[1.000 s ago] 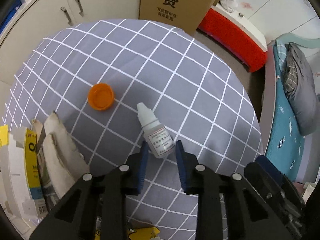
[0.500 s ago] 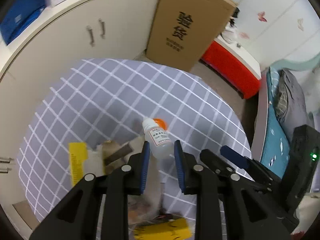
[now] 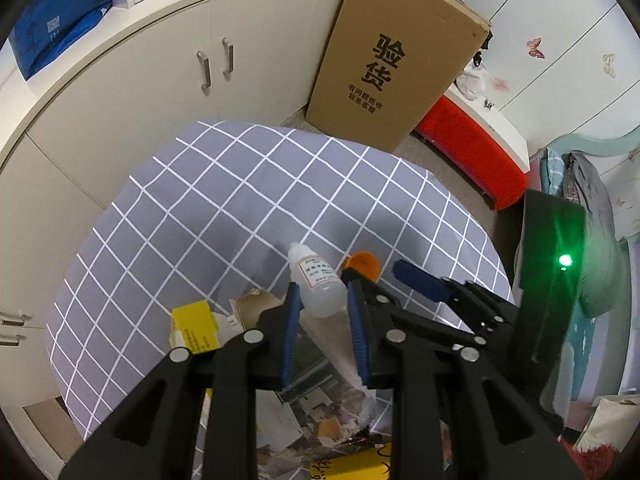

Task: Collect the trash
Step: 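Grasp the small white dropper bottle with the left tool while the right grasps the orange cap, then carry both items over the blue bucket and open both tools to drop them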

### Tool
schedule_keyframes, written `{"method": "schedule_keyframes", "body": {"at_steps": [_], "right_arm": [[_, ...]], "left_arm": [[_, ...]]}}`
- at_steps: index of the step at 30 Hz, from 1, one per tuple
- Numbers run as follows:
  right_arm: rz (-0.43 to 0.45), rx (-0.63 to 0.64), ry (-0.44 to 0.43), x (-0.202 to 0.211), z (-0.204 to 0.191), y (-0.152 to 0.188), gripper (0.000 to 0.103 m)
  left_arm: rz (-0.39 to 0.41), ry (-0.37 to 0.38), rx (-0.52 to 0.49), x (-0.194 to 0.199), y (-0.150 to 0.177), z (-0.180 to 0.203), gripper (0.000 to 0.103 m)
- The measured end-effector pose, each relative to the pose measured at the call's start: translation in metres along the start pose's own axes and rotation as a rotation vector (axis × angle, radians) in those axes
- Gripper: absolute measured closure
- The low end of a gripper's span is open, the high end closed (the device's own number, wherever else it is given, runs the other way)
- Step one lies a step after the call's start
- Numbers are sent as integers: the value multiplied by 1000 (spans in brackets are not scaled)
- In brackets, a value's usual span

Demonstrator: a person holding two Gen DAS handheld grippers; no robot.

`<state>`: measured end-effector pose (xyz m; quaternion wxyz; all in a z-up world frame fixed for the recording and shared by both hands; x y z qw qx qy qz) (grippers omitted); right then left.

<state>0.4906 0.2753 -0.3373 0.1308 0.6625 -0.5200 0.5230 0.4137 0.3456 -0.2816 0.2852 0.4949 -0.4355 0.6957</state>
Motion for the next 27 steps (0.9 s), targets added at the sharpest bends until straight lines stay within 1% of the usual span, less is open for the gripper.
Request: {"method": "schedule_keyframes", "body": {"at_steps": [2, 3, 5, 6, 9, 11, 16, 20, 23, 27], "right_arm": [[-17, 12, 10, -6, -2, -1, 63], [-35, 26, 31, -10, -3, 0, 66], [-34, 43, 43, -13, -5, 1, 68], [-32, 45, 37, -12, -4, 2, 73], [-29, 25, 3, -9, 3, 4, 73], [-16, 21, -2, -3, 6, 5, 73], [20, -45, -37, 23, 21, 14, 73], [56, -98, -49, 53, 41, 25, 73], [98, -171, -64, 86, 70, 40, 73], [151, -250, -52, 128, 112, 65, 73]], "left_arm": [[-4, -1, -2, -4, -1, 0, 80], [-5, 0, -2, -5, -1, 1, 80], [-5, -4, -6, -8, -2, 1, 80], [-6, -4, -5, -9, -2, 1, 80], [-4, -4, -11, -9, -2, 3, 80], [4, 1, -21, -7, -2, 7, 80], [7, 13, -47, -3, 0, 27, 80], [8, 33, -90, 1, 6, 59, 80], [6, 55, -135, 4, 12, 93, 80], [-4, 89, -204, 6, 28, 146, 80]]}}
Point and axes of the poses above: each gripper's, at about its wrist camera, not at the fingertips, and x roughly against the way its jaws point, z to its right, y to its underside, the point moved 3 cm from there along -x, roughly the way its jaws point, and after that the axes turned 5 degrees about -y, right-handed, at the moved point
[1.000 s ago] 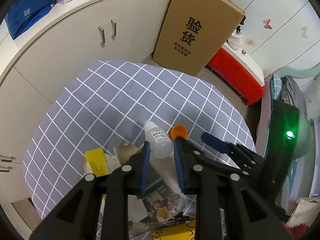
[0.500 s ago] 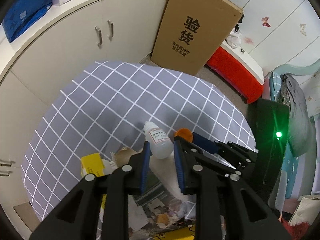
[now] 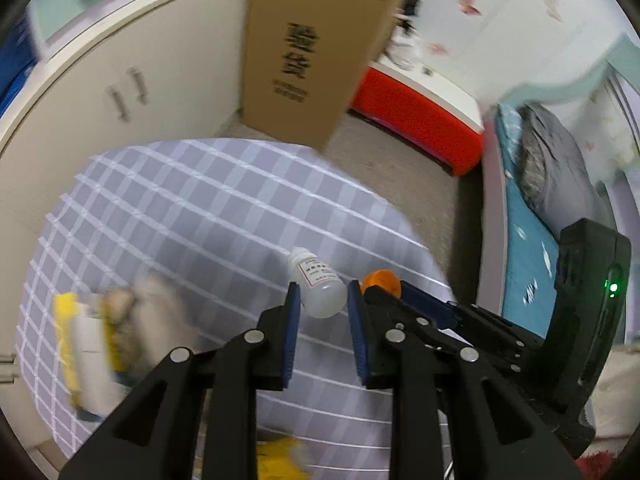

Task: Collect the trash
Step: 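Carry both items over the blue bucket and open both tools to drop them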

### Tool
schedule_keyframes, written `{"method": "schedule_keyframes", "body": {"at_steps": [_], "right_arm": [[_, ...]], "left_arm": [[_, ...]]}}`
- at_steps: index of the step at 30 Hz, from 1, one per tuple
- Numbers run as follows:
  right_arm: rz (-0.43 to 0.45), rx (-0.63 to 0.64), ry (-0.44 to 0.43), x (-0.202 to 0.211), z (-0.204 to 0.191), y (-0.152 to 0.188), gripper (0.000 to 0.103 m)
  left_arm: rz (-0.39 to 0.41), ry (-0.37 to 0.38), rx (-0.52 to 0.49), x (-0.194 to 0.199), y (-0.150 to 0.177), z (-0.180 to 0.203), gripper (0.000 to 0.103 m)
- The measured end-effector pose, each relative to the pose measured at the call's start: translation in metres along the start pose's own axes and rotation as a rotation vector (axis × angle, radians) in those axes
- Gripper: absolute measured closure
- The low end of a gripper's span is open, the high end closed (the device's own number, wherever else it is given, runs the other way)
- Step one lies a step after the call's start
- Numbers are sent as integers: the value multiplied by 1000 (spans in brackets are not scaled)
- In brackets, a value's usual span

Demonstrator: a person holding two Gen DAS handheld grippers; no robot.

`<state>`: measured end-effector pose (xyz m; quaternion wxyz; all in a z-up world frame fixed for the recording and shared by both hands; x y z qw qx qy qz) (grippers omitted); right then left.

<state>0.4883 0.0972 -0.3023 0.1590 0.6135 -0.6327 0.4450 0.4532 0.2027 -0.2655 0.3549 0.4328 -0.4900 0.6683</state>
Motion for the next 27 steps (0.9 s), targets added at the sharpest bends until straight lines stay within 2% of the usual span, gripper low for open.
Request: {"method": "schedule_keyframes", "body": {"at_steps": [8, 11, 15, 21, 25, 26, 27], "right_arm": [[80, -164, 66, 99, 115, 39, 73], [101, -245, 108, 138, 169, 64, 73], [114, -332, 150, 176, 223, 95, 73], [128, -406, 180, 219, 278, 125, 73], [144, -436, 184, 239, 302, 137, 73], [146, -443, 182, 244, 308, 140, 73], [147, -449, 181, 247, 312, 142, 73]], "left_arm": [[-62, 87, -147, -19, 34, 137, 80], [-96, 121, -193, -30, 53, 187, 80], [-151, 159, -250, -48, 81, 251, 80], [-219, 182, -322, -74, 114, 329, 80], [-256, 179, -341, -88, 123, 358, 79], [-272, 177, -341, -93, 126, 364, 77], [-288, 170, -339, -96, 127, 364, 60]]}}
Point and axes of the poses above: each gripper's, at about its wrist camera, not at the fingertips, and x roughly against the way its jaws point, z to its right, y to its underside, the point moved 3 cm from there along -x, roughly the way its jaws point, and after that the axes turned 5 degrees about -y, right-handed, at the moved point
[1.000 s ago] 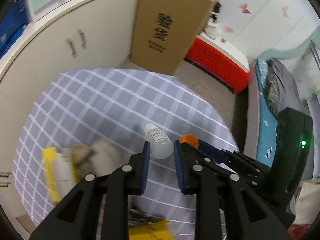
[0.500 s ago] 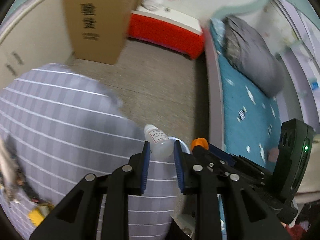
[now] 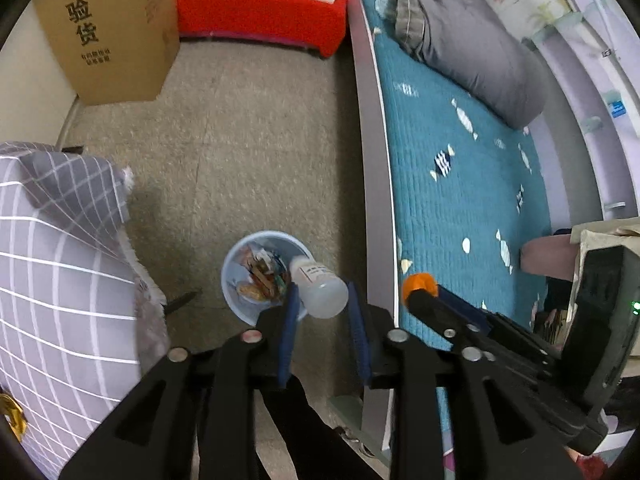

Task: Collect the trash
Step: 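Carry both items over the blue bucket and open both tools to drop them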

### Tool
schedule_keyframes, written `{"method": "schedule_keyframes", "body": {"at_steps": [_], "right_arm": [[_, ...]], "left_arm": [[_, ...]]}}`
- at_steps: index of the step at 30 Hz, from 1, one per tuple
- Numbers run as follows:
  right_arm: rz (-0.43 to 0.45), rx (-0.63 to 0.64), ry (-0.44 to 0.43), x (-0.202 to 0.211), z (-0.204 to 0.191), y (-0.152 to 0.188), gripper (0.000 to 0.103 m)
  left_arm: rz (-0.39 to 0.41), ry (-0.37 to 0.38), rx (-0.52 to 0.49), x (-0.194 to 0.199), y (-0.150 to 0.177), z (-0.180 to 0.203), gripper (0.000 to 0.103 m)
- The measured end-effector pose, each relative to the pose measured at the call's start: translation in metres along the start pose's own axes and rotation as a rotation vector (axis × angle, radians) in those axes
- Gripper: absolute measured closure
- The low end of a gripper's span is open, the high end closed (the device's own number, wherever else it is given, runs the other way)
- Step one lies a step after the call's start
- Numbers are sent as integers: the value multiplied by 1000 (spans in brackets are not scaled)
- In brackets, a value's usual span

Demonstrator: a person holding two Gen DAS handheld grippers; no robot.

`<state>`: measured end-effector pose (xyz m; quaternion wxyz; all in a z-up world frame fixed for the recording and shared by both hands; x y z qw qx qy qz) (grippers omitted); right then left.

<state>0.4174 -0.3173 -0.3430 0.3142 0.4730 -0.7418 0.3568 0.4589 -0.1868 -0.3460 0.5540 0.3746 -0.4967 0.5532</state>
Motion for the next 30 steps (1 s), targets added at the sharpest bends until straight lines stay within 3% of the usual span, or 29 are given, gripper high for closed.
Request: {"method": "schedule_keyframes", "body": {"at_steps": [1, 2, 7, 23, 24, 25, 30], "right_arm": [[0, -2, 0, 1, 3, -1, 73], [-1, -4, 1, 3, 7, -1, 73], [-14, -8, -7, 6, 17, -1, 73], [-56, 38, -46, -11, -7, -1, 72], [-58, 37, -47, -12, -7, -2, 66], [-59, 36, -44, -13, -7, -3, 52], [-54, 45, -27, -13, -10, -6, 49]], "left_arm": [[-14, -9, 8, -5, -1, 3, 43], [-12, -19, 14, -6, 0, 3, 40], [-33, -48, 41, -9, 5, 1, 40], [-10, -105, 138, 9, 14, -28, 36], [-9, -106, 143, 10, 14, -30, 36], [-8, -108, 146, 11, 15, -32, 36], [4, -116, 169, 19, 17, -42, 36]]}}
Point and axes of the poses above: each gripper's, at about its wrist camera, not at the fingertips, and x roughly against the way its jaws point, z to its right, y to its underside, the point moved 3 cm from there along -x, roughly the way its jaws point, and after that the axes turned 5 degrees about -y, right-handed, at the moved point
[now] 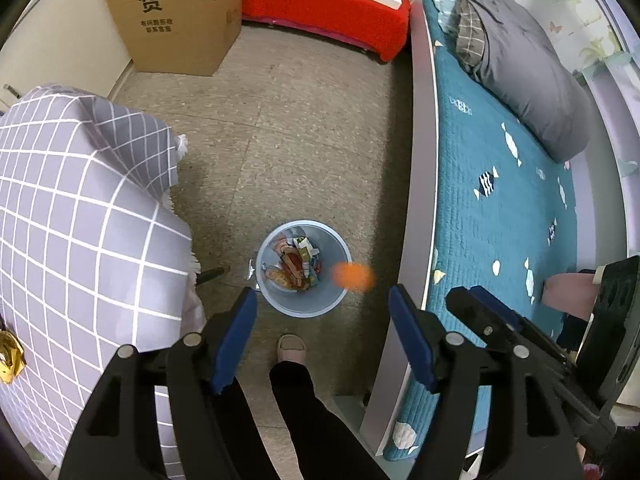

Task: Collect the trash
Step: 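Carry both items over the blue bucket and open both tools to drop them, then move both tools back to the table toward the yellow packet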

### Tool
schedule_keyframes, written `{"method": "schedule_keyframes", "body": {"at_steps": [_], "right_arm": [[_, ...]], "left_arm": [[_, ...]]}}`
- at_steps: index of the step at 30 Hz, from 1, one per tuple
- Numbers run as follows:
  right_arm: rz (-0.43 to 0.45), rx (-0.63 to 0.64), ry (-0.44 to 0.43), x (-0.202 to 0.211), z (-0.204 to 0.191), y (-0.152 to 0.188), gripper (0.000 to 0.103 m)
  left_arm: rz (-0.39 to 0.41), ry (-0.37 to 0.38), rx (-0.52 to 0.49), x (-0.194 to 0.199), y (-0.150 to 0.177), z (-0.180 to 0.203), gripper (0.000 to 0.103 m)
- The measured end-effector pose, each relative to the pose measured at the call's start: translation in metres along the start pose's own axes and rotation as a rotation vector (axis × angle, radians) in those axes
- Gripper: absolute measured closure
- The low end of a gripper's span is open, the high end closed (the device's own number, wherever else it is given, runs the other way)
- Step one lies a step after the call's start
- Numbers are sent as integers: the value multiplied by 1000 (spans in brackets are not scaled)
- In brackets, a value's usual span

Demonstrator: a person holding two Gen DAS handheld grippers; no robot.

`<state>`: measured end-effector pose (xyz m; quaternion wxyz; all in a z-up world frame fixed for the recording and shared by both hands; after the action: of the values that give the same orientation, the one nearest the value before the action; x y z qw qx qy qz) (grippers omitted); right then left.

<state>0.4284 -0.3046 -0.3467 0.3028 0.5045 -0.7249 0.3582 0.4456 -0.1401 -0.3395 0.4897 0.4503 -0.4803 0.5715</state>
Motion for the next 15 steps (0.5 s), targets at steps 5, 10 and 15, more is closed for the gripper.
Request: {"method": "schedule_keyframes", "body": {"at_steps": [5, 10, 15], "right_arm": [[-2, 31, 3, 4, -9, 1, 49], [-6, 63, -1, 9, -21, 4, 49], [-20, 114, -26, 13, -44, 11, 49]], "left_arm": [[10, 0, 19, 8, 3, -6, 35], [32, 2, 32, 21, 7, -10, 35], [57, 16, 50, 40, 20, -19, 35]]}}
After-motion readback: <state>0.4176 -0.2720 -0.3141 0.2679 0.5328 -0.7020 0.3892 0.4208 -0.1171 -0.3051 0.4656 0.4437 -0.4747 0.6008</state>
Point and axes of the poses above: each gripper's, at about its wrist camera, not at the fingertips, and x roughly against the way its jaws point, z to its right, y to its underside, the point moved 3 cm from there along -x, roughly the way its jaws point, and after that the axes turned 5 degrees about -y, right-handed, at the moved point
